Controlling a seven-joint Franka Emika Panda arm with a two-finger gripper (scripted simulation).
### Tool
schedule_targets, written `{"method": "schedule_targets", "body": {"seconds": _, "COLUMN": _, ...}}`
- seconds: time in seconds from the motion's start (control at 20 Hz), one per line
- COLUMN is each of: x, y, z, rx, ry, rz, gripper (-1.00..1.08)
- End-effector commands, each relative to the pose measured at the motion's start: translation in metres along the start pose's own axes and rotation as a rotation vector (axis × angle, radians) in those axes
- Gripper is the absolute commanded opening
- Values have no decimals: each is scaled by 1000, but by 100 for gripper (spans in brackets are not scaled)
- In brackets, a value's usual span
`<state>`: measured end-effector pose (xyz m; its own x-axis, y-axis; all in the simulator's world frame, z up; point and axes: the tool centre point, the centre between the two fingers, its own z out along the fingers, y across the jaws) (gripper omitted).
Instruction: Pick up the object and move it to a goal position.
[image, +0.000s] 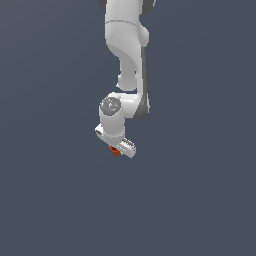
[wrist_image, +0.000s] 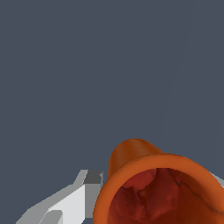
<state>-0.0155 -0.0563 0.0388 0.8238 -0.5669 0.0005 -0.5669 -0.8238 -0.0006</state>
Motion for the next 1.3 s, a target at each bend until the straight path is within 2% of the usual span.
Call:
{"method": "schedule_targets", "body": {"seconds": 0.0, "x": 0, "y": 0, "z": 0, "rx": 0, "ry": 0, "rz": 0, "gripper": -100}}
{"method": "schedule_targets", "body": {"seconds": 0.3, "x": -1, "y": 10, "z": -6, "rx": 0, "ry": 0, "rz": 0, "gripper": -100}}
{"method": "schedule_targets", "body": {"seconds": 0.55, "x": -2, "y": 33, "z": -20, "rx": 1, "ry": 0, "rz": 0, "gripper": -100}}
{"method": "schedule_targets", "body": {"seconds": 1.25, "x": -7, "y": 152, "z": -93, "rx": 2, "ry": -2, "rz": 1, "gripper": -100}}
